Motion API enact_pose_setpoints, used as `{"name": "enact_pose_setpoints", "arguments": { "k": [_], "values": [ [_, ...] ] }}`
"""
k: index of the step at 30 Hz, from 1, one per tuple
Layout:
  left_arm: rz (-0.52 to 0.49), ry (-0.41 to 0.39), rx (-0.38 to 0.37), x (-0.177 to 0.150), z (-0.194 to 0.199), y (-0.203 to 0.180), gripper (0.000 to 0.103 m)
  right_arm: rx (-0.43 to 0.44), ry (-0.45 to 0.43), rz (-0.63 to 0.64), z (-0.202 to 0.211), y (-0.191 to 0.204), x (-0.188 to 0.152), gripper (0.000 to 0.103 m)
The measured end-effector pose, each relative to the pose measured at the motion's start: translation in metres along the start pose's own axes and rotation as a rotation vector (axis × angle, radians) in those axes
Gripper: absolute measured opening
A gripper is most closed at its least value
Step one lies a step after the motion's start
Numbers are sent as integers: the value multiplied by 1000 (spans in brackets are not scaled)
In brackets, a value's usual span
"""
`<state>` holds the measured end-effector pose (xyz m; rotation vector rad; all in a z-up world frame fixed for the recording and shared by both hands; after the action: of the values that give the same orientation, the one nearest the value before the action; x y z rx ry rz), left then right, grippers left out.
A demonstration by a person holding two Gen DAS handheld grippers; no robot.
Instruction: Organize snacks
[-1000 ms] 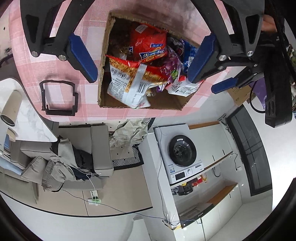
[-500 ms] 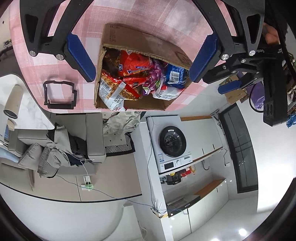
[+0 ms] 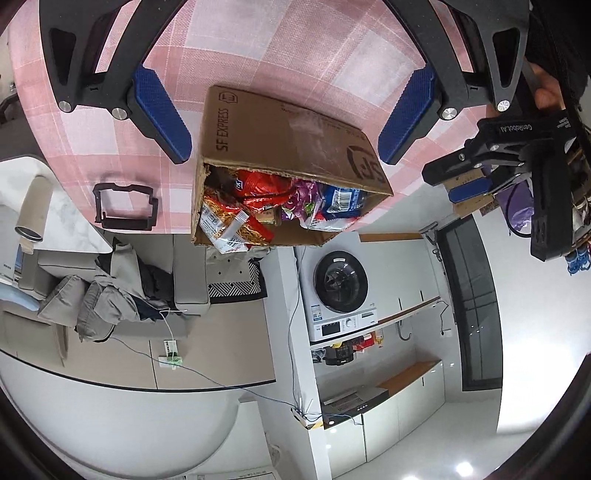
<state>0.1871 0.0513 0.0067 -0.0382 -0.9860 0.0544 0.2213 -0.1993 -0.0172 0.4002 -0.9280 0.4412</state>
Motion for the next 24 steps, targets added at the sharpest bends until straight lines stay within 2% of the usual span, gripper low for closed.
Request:
{"name": "enact_pose_setpoints", "arguments": {
  "k": [7, 16, 24],
  "values": [
    [10, -47, 18, -6, 0, 0, 102, -9, -31, 9, -1, -2, -6, 103],
    [2, -19, 31, -11, -15, -2, 102, -29, -57, 44, -2, 0, -11, 103],
    [25, -21, 13, -12, -17, 4, 102, -32, -50, 52, -6, 0, -16, 103]
  ]
}}
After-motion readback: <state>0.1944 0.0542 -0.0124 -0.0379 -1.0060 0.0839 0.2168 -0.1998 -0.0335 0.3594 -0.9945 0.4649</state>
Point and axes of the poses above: each gripper's, at about its wrist camera, not at the fingertips, and z roughly against the way its jaws point, y to its left, x to its top, the point moved 5 cm from there along -z, roughly the way its jaws point, and after that the axes turned 8 degrees about y, right-handed, at the moved point
